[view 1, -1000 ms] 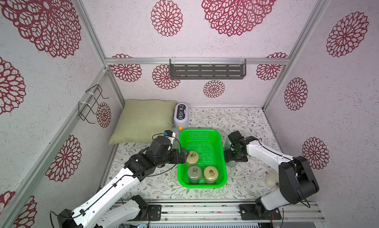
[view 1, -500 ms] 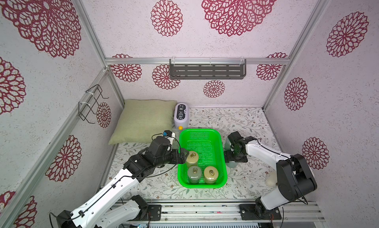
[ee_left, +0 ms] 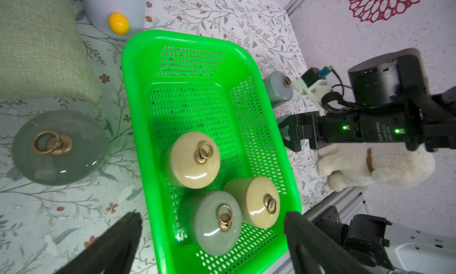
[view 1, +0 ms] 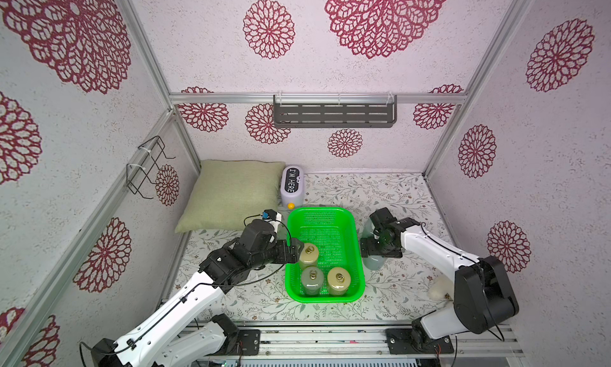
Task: Take the tea canister out of the basket
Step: Place the tea canister at the center of the board, then pick up the tea canister from the basket.
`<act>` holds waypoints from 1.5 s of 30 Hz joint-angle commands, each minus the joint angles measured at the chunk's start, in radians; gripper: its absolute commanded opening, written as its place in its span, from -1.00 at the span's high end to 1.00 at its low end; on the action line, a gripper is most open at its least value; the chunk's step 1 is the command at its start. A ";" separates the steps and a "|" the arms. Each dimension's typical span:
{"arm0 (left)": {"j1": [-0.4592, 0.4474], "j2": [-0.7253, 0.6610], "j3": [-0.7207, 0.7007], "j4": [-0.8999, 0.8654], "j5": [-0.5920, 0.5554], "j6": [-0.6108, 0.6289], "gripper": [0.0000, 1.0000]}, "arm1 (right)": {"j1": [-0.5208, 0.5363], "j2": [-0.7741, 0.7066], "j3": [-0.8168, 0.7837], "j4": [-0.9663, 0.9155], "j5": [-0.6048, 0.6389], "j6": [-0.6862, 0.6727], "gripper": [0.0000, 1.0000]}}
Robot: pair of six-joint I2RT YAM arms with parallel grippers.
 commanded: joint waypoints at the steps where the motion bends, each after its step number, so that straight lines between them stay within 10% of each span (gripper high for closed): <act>1: -0.015 0.003 0.002 -0.002 -0.035 0.012 -0.95 | -0.006 -0.090 0.055 -0.040 0.017 0.024 -0.98; 26: -0.034 0.337 0.263 -0.317 -0.109 0.025 -0.95 | 0.010 -0.531 -0.306 0.591 -0.363 0.079 -0.98; 45: -0.095 0.667 0.459 -0.464 -0.063 0.012 -0.96 | 0.040 -0.620 -0.412 0.693 -0.495 0.030 -0.98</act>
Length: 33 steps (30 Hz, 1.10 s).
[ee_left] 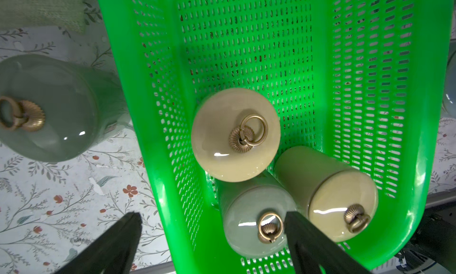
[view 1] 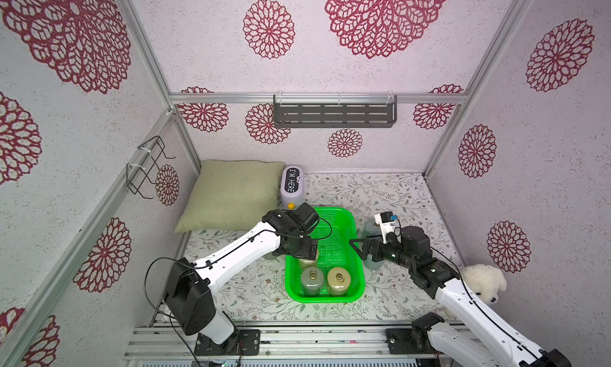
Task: Take the tea canister out of the basket
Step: Pick up the tea canister from the basket.
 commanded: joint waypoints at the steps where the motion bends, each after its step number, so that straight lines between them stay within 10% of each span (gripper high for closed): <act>1: -0.012 0.050 0.031 -0.021 0.016 0.003 -0.96 | 0.009 -0.028 0.001 0.040 -0.052 -0.021 -0.99; 33: 0.004 0.302 0.090 0.012 0.064 0.051 -0.96 | 0.020 -0.028 -0.036 0.079 -0.123 -0.018 -0.98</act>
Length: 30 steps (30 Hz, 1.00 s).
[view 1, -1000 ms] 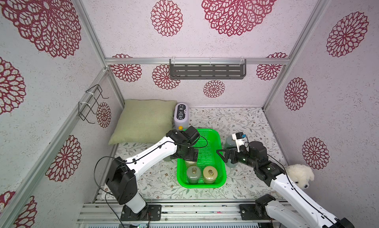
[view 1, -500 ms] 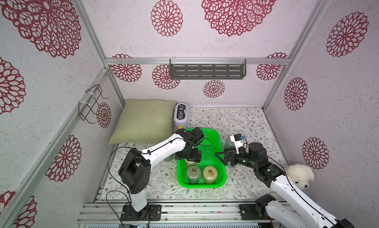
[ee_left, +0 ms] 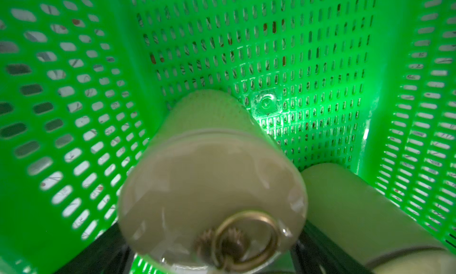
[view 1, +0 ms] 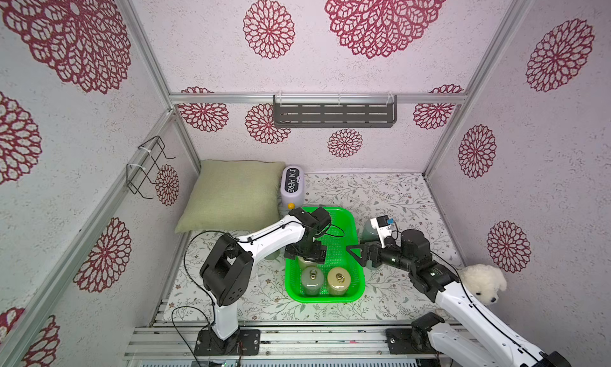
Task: Take the tea canister out of the basket
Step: Pick up the tea canister from the basket.
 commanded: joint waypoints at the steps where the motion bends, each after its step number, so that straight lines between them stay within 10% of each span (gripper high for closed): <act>1: 0.010 0.034 0.014 0.006 -0.001 0.017 -0.96 | 0.005 -0.006 -0.002 0.034 -0.011 -0.018 -0.98; 30: 0.045 0.128 0.034 0.034 -0.023 0.036 -0.84 | 0.005 -0.003 -0.005 0.036 -0.010 -0.020 -0.98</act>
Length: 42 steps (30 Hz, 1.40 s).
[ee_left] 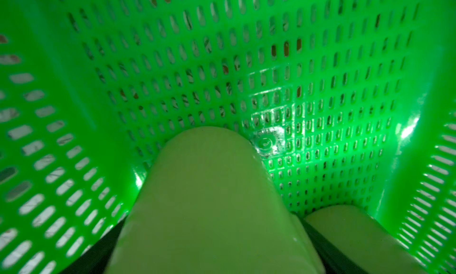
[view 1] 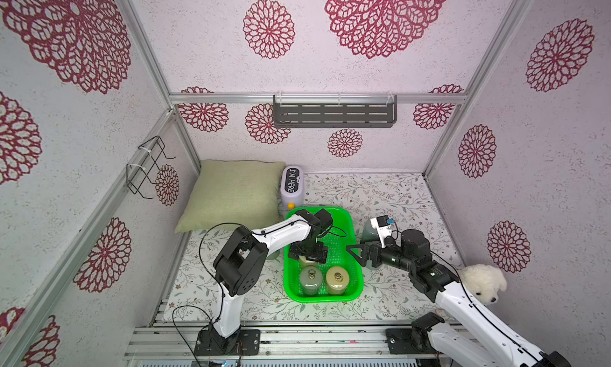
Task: Take the tea canister out of the basket
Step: Pick up the tea canister from the basket, then place the tea canister at the center of the board.
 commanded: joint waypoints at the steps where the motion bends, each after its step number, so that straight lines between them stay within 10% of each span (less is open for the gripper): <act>1: 0.018 -0.002 0.011 -0.036 -0.039 0.008 -0.84 | 0.005 -0.003 -0.005 0.033 -0.009 -0.020 -0.98; 25: 0.005 -0.325 0.127 -0.261 -0.174 -0.030 -0.63 | 0.062 0.023 -0.029 0.116 -0.034 0.006 -0.99; 42: 0.069 -0.683 -0.273 -0.225 -0.188 -0.125 -0.65 | 0.257 0.215 0.048 0.212 0.051 0.014 -0.99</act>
